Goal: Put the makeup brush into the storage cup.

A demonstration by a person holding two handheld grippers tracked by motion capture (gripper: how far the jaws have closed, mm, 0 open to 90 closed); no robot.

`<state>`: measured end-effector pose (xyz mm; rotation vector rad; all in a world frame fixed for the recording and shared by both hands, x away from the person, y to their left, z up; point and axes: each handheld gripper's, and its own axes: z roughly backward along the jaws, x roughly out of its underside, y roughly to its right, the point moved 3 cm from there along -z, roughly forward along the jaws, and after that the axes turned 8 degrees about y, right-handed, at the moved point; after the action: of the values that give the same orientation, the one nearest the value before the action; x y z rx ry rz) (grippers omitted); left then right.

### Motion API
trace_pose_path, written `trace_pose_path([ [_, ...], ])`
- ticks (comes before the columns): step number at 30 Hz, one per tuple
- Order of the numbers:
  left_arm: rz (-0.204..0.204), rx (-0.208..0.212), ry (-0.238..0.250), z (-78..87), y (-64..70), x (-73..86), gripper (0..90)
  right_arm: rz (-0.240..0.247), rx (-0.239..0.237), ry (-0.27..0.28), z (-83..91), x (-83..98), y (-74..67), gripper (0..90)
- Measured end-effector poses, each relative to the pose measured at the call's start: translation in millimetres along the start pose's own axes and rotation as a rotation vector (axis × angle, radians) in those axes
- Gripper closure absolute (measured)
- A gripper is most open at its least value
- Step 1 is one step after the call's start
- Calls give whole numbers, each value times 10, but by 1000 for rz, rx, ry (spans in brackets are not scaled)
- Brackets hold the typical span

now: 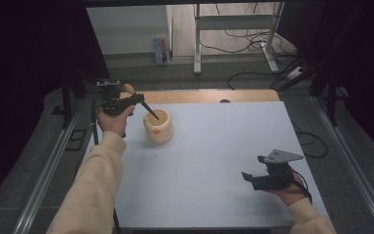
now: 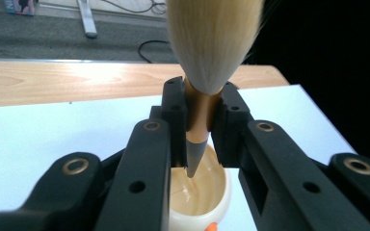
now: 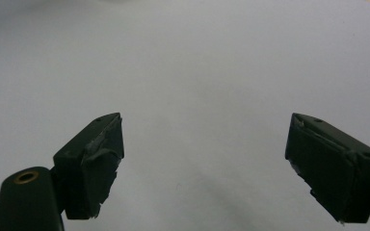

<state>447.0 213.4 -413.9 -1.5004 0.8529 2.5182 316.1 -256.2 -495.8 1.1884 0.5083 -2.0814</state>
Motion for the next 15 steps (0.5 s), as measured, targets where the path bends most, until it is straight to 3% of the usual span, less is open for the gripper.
trace_pose_path([
  [15, 15, -3, -52, -191, -75, 198, 787, 2, 2, -8, -6, 16, 13, 143],
])
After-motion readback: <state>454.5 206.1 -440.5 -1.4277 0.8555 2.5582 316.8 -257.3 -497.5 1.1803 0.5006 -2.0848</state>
